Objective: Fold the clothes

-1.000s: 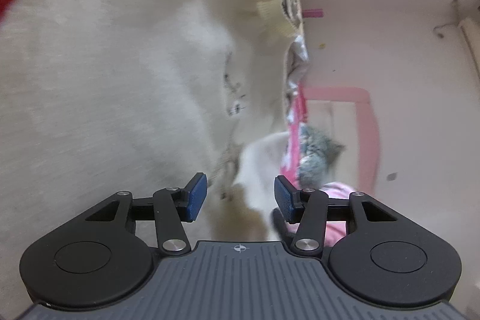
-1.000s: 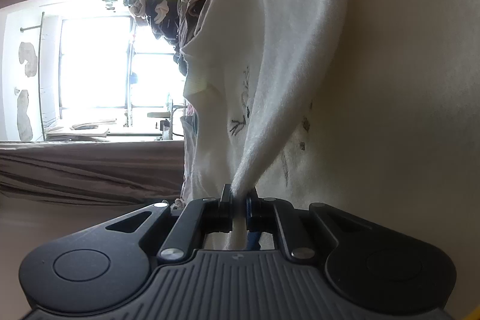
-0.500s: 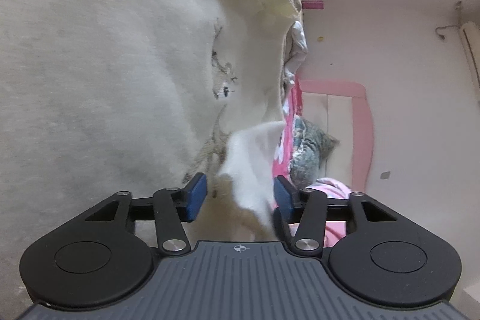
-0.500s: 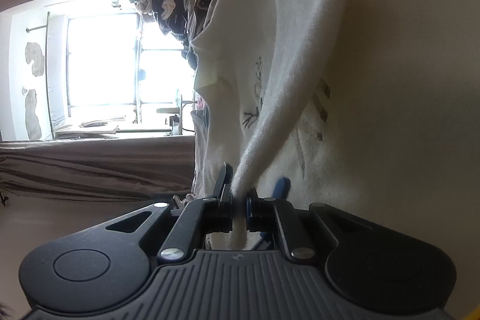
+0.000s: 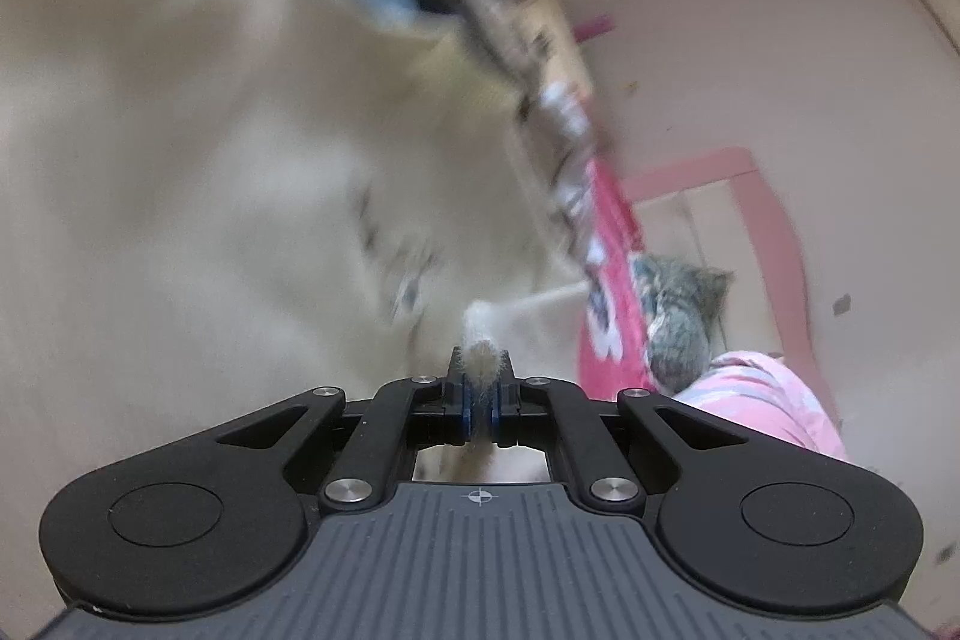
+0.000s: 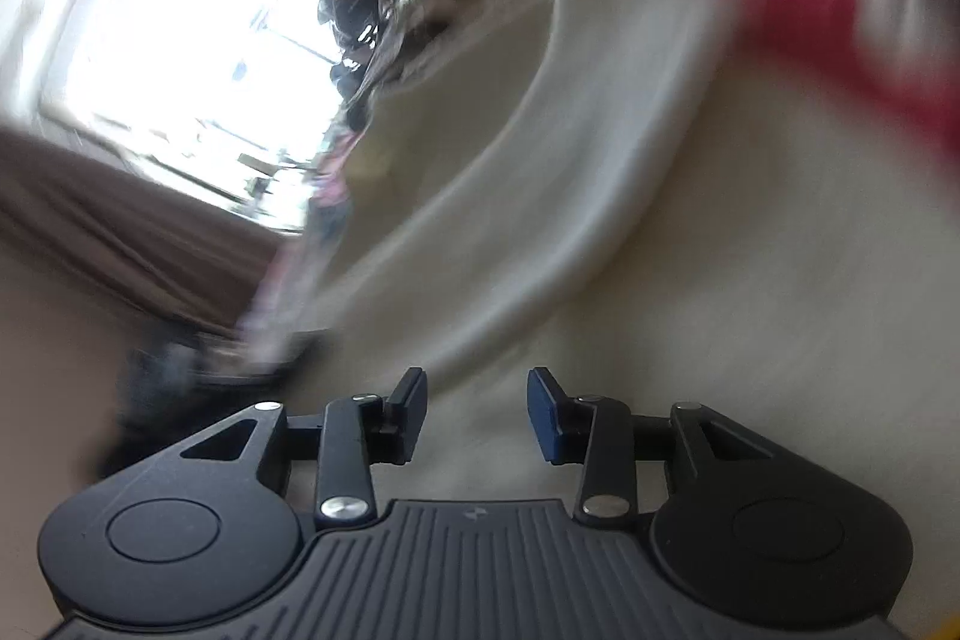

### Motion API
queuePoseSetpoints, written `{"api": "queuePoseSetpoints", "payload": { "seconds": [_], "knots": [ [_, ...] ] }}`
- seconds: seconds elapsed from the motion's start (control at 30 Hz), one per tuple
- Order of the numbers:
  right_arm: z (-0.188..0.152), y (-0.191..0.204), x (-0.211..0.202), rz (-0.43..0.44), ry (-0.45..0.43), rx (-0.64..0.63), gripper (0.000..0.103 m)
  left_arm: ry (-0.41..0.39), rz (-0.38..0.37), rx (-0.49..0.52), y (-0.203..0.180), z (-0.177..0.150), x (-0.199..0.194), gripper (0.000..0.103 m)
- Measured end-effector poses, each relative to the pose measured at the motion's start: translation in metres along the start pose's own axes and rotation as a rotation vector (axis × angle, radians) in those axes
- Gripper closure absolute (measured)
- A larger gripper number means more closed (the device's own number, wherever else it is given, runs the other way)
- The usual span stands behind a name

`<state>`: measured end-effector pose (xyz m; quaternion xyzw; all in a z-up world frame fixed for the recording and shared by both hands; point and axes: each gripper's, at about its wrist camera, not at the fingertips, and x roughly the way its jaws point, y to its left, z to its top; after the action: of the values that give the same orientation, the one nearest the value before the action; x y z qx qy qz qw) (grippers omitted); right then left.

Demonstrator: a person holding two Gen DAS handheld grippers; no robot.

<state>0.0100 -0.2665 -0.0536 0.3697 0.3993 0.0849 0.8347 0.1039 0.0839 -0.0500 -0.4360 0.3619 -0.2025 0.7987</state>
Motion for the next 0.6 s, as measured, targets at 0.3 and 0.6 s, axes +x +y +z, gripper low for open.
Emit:
{"api": "queuePoseSetpoints", "payload": {
  "seconds": [0.3,0.6],
  "knots": [
    [0.032,0.002,-0.001,-0.463,-0.111,-0.45,0.059,-0.115,0.149,0.047,0.017,0.027,-0.036,0.1],
    [0.046,-0.029,0.034,-0.544,-0.144,-0.458,0.06,-0.111,0.278,0.117,0.029,0.024,-0.034,0.1]
  ]
}}
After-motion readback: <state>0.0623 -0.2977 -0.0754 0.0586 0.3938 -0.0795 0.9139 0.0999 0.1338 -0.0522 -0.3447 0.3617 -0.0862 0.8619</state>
